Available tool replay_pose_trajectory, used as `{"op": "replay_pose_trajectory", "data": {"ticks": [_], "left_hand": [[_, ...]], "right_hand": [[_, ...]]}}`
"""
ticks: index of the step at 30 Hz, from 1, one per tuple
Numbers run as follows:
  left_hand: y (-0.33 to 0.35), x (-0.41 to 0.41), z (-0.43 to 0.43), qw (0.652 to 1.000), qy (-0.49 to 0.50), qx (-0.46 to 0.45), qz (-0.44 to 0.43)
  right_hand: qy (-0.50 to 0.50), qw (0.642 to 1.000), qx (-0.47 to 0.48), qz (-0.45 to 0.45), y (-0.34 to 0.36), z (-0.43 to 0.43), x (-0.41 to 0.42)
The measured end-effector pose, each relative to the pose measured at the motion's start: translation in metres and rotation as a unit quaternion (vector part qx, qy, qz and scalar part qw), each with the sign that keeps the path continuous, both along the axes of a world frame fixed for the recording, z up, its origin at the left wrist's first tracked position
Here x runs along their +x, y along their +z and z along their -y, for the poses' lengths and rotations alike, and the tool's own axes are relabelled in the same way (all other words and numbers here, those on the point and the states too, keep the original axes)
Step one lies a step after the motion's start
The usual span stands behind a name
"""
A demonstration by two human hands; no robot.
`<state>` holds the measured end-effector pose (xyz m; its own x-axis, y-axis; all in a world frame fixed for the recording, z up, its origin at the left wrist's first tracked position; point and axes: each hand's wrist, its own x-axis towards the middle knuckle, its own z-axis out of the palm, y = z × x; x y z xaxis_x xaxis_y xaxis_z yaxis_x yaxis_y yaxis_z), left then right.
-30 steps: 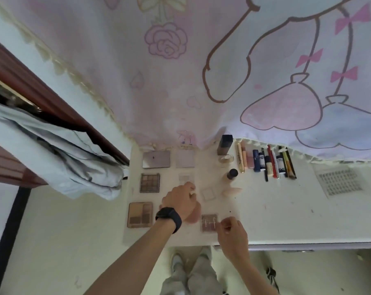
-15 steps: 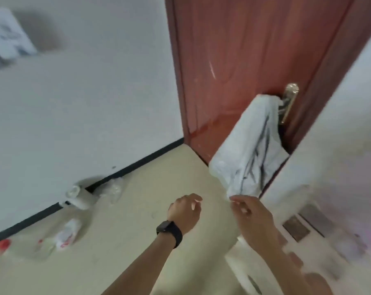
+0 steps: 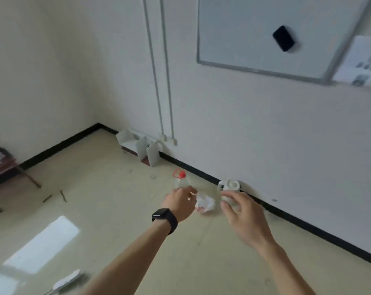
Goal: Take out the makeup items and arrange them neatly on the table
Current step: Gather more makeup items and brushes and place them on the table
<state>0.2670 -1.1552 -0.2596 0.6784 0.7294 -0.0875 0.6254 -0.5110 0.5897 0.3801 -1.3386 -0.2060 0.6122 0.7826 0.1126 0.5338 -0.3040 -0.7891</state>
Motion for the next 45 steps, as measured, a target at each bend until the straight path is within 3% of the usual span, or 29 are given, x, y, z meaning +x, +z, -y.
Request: {"op": "replay_pose_trajectory", "data": {"ticks": [6,14,20,30,45], "left_hand": [[0.018,-0.105,-0.126,0.979,0.202,0.014,0.015],[0.030,-0.197,-0.236,0.901,0.433,0.014,0.012],[0.037,-0.236,-0.295,0.843,0.537,0.024,0.025],[0.007,-0.340,-0.442,0.807,0.589,0.003,0.027],[-0.017,-0.534,-0.730,0.824,0.565,-0.043,-0.014]], "right_hand": [[0.182,0.983,-0.026,-0.009,0.004,-0.174,-0.030],[0.369,0.929,-0.026,0.024,0.010,-0.377,-0.048],[0.461,0.886,-0.038,0.036,0.006,-0.492,-0.072],[0.522,0.850,-0.061,0.032,-0.034,-0.684,-0.176],[0.509,0.850,-0.137,0.025,-0.079,-0.972,-0.387]]}}
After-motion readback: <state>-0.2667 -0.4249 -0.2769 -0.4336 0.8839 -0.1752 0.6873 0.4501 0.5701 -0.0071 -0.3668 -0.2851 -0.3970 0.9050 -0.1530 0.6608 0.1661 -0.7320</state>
